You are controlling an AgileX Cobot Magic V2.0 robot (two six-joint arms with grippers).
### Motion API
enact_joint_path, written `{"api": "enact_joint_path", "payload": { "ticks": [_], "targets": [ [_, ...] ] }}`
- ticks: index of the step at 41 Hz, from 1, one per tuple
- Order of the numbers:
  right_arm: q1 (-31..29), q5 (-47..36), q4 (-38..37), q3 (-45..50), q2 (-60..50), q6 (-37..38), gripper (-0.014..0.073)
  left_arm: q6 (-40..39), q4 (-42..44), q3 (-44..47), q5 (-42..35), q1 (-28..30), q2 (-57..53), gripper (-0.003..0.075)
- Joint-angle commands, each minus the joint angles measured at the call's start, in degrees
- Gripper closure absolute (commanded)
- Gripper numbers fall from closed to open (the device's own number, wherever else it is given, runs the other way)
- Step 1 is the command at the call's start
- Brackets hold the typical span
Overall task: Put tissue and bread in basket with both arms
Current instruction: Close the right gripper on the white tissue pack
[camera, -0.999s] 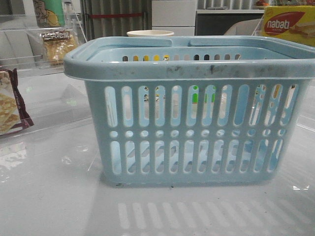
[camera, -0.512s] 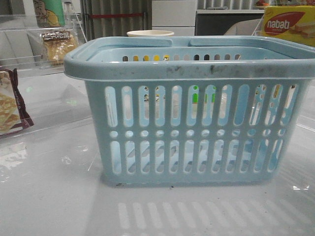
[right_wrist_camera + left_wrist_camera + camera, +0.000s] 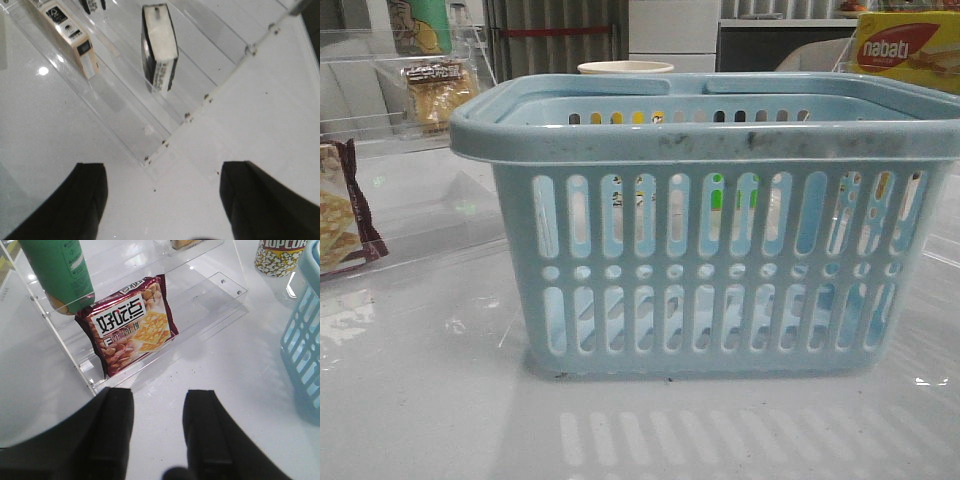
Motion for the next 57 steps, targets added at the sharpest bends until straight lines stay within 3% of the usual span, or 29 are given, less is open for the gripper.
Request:
{"api": "enact_joint_path", "payload": {
  "ticks": [1, 19, 25, 30, 37, 49, 57],
  "targets": [
    [-0.4, -3.6, -1.2, -5.8, 2.8, 0.2, 0.0015, -0.6, -0.5, -1.7, -4.3, -0.4, 0.4, 0.0449],
    [-0.4, -9.2, -1.6, -14.4, 17.8, 0.1, 0.0037, -0.6, -0.5, -1.7, -4.3, -0.4, 0.4, 0.057],
    [-0.4, -13.4, -3.4, -14.4, 20.3, 0.1, 0.0105, -0.6, -0.5, -1.7, -4.3, -0.4, 0.4, 0.0605],
    [-0.4, -15.1, -4.0, -14.4, 20.7, 0.1, 0.0218, -0.6, -0.5, -1.7, -4.3, -0.4, 0.4, 0.0631],
    [-0.4, -15.2, -4.0, -14.4, 18.7, 0.1, 0.034, -0.6, -0.5, -1.7, -4.3, -0.4, 0.4, 0.063],
    [0.8, -8.6, 0.6, -14.4, 7.5, 0.1, 0.034, -0.6, -0.5, -1.7, -4.3, -0.4, 0.4, 0.063],
    [6.3, -3.7, 1.2, -14.4, -2.0, 0.1, 0.034, -0.6, -0.5, -1.7, -4.3, -0.4, 0.4, 0.063]
  ]
}}
